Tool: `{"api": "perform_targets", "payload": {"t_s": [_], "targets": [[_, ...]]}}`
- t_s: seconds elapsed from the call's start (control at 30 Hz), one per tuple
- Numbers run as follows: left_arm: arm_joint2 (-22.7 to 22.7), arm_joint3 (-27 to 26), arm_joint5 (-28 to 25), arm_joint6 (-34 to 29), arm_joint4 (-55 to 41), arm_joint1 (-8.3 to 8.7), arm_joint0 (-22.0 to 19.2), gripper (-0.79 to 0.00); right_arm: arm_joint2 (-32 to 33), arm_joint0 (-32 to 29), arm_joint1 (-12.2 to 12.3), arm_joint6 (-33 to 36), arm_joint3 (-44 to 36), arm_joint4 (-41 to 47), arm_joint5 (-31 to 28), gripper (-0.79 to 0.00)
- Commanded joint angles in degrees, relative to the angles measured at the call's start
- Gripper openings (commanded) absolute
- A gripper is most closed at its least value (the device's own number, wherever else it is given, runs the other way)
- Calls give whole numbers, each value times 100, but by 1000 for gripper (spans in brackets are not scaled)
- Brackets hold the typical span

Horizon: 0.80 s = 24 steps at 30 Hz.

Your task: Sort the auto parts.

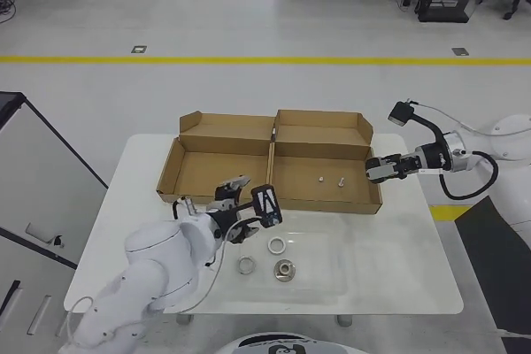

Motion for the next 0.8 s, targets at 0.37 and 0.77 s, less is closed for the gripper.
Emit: {"api": "perform_targets", "payload": {"t_s": [0.37,0.77], "targets": [[2912,893,1906,-1888,-2614,347,-3559,0,0,0,0,0,0,0,0,0],[4444,1654,2032,-1913,-3800,160,-5223,0,0,0,0,0,0,0,0,0]]}}
